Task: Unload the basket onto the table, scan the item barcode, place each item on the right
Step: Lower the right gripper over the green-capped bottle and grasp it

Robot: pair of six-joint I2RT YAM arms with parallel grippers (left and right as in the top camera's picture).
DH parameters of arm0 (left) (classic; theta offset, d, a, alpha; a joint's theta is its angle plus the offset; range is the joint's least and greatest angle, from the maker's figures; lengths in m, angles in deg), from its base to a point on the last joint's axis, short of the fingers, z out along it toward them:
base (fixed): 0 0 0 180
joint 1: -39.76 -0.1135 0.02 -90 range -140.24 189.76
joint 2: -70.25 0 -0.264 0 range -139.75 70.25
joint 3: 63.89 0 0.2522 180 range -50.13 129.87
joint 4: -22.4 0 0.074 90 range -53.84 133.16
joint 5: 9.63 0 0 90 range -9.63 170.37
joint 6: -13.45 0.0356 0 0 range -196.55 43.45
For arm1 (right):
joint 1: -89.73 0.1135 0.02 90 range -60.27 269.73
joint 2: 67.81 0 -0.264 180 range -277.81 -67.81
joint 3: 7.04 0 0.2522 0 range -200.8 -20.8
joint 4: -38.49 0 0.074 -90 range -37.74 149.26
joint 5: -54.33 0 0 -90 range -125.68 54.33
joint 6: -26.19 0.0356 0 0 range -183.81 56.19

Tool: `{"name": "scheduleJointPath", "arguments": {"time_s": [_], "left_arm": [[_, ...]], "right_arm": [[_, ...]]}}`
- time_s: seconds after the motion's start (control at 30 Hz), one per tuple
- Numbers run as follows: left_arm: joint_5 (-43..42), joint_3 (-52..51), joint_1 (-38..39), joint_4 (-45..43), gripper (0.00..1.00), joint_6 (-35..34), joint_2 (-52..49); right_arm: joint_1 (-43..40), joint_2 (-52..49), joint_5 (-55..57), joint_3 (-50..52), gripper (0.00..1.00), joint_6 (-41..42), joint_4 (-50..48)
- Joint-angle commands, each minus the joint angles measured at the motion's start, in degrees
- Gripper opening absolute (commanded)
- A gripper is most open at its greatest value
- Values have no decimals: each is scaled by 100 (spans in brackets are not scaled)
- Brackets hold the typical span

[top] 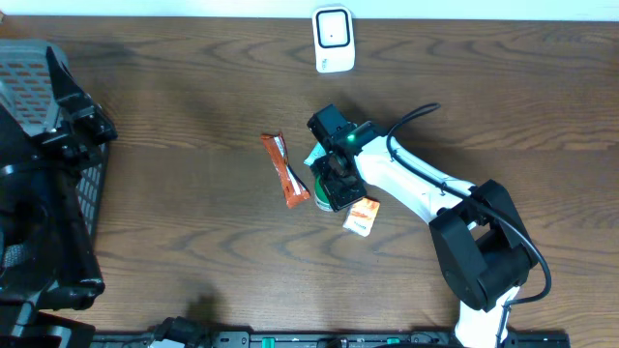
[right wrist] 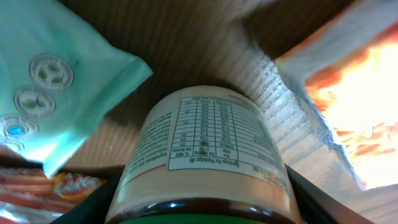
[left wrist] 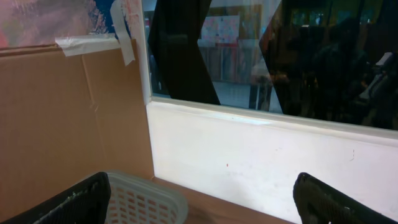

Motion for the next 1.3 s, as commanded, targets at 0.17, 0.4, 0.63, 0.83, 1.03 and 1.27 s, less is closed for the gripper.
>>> {"name": "scheduleJointPath", "arguments": {"time_s": [0.17, 0.4, 0.63, 0.83, 1.03, 1.27], "left_arm": [[28, -26, -31, -17, 94, -31, -22], [28, -26, -31, -17, 94, -35, -24], [-315, -26, -31, 68, 94, -72, -22], [-365, -74, -31, 59, 94, -72, -35], [-494, -90, -31, 61, 93, -74, -39], [-730, -90, -28, 63, 94, -76, -37]], "right_arm": [[-210, 79, 221, -66, 59, -3646, 186], [-313, 157, 376, -131, 72, -7702, 308], [-308, 179, 758, -326, 94, -8214, 354], [-328, 179, 756, -1344, 99, -6666, 1755], [-328, 179, 673, -2127, 99, -4433, 2796], [-354, -26, 588, -1784, 99, -3794, 2739]]}}
